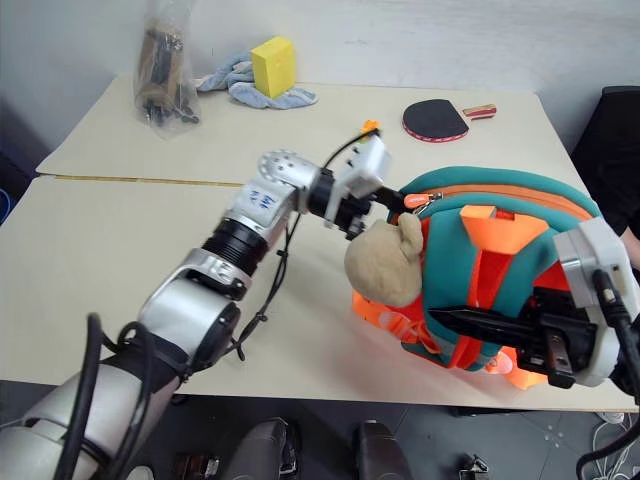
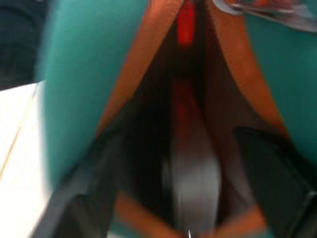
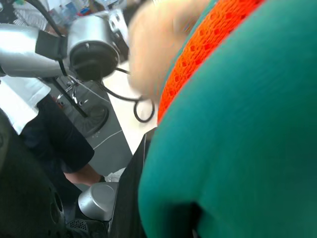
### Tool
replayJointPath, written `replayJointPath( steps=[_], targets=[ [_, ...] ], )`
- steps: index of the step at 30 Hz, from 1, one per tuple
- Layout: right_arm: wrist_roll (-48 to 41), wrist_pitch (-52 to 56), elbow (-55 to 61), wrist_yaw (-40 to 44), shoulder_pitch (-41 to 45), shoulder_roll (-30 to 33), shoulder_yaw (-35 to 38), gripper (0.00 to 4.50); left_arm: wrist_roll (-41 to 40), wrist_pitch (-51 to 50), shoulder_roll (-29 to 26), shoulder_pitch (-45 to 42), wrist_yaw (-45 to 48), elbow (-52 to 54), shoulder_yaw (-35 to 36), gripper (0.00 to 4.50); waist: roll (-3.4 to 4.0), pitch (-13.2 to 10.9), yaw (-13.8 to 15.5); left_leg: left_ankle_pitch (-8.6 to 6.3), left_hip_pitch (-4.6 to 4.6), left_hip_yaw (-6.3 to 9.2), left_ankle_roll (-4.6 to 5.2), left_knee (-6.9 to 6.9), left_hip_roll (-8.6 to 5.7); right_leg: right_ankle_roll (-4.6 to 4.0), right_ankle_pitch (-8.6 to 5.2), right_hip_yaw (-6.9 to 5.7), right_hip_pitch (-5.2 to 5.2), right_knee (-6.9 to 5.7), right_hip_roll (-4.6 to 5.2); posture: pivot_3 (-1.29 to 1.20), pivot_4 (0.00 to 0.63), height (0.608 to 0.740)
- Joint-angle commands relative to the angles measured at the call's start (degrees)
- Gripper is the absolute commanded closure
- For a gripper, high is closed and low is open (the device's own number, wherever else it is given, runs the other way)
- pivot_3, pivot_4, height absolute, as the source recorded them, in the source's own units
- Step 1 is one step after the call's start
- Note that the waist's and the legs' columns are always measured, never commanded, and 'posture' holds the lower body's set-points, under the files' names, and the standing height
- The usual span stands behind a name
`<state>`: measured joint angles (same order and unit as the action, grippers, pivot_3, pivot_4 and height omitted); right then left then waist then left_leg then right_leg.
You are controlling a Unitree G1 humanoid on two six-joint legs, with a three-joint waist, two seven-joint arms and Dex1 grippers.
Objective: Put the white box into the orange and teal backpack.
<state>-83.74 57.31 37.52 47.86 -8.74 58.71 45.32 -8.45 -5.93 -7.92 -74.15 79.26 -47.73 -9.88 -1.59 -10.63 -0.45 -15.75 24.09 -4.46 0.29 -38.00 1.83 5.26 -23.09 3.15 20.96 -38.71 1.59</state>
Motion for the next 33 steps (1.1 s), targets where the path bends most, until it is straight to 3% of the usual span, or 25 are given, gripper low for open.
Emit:
replayJointPath(
  steps=[1, 6, 9, 13, 19, 24, 27, 33],
  targets=[
    [0.74, -2.44, 2.03, -1.13, -1.33, -1.41, 1.34, 4.50, -2.78, -3.62, -5.16, 1.80, 3.03, 6.32, 2.53, 0.06, 0.01, 0.00, 0.14, 0.01, 0.00, 0.01, -0.01, 0.00, 0.00, 0.00, 0.00, 0.00, 0.00, -0.01, 0.01, 0.00, 0.150, 0.740],
    [2.86, -4.36, 3.70, -0.89, -4.38, -3.25, 0.63, 4.50, -16.24, -25.75, -14.84, 4.83, 12.54, 22.33, 6.43, 0.06, 0.01, 0.00, 0.16, 0.02, 0.05, 0.07, -0.03, -0.05, 0.00, 0.00, 0.00, -0.04, 0.00, -0.20, 0.04, 0.00, 0.150, 0.740],
    [3.04, -5.22, 3.60, -1.10, -4.65, -3.23, 0.28, 4.50, -22.21, -34.38, -15.05, 6.80, 8.85, 32.46, 6.20, 0.06, 0.03, 0.01, 0.38, 0.02, 0.05, 0.24, -0.03, -0.08, -0.02, 0.00, 0.00, -0.11, -0.16, -0.16, 0.10, 0.00, 0.150, 0.740],
    [3.05, -5.88, 3.19, -1.46, -4.11, -2.74, -0.36, 4.50, -18.49, -32.55, -11.98, 9.58, 2.09, 38.52, 0.75, 0.06, 0.06, 0.04, 0.64, 0.02, -0.01, 0.85, -0.02, -0.31, -0.19, 0.00, 0.00, -0.11, -0.66, 0.25, 0.08, 0.00, 0.150, 0.740],
    [1.60, -6.40, 3.45, -2.90, -3.05, -2.27, -1.11, 4.50, -9.55, -26.01, -7.45, 11.40, -4.58, 37.77, -8.91, 0.06, 0.07, 0.04, 0.19, 0.05, -0.04, 0.87, 0.01, -0.23, -0.16, 0.01, 0.01, -0.08, -0.70, 0.32, -0.10, 0.00, 0.150, 0.740],
    [1.26, -6.67, 4.94, -4.26, -4.14, -3.04, -0.73, 4.50, -9.70, -24.59, -3.48, 12.26, -9.15, 36.63, -7.76, 0.06, 0.08, 0.05, 0.36, 0.07, -0.04, 0.88, 0.00, -0.19, -0.13, 0.01, 0.00, -0.07, -0.67, 0.30, -0.13, 0.00, 0.150, 0.740],
    [1.80, -7.28, 5.51, -4.76, -5.49, -3.66, -0.40, 4.50, -10.30, -24.61, -3.70, 12.88, -8.85, 36.35, -7.34, 0.59, 0.08, 0.05, 0.38, 0.07, -0.03, 0.88, 0.00, -0.19, -0.15, 0.01, 0.00, -0.07, -0.67, 0.31, -0.11, 0.00, 0.150, 0.740],
    [2.12, -8.84, 6.33, -5.94, -7.56, -4.47, 0.22, 4.50, -10.89, -24.65, -5.08, 13.07, -8.04, 35.44, -5.94, 2.31, 0.08, 0.05, 0.38, 0.08, -0.04, 0.88, -0.02, -0.20, -0.14, 0.01, 0.00, -0.07, -0.67, 0.30, -0.12, 0.00, 0.150, 0.740]
  ],
)
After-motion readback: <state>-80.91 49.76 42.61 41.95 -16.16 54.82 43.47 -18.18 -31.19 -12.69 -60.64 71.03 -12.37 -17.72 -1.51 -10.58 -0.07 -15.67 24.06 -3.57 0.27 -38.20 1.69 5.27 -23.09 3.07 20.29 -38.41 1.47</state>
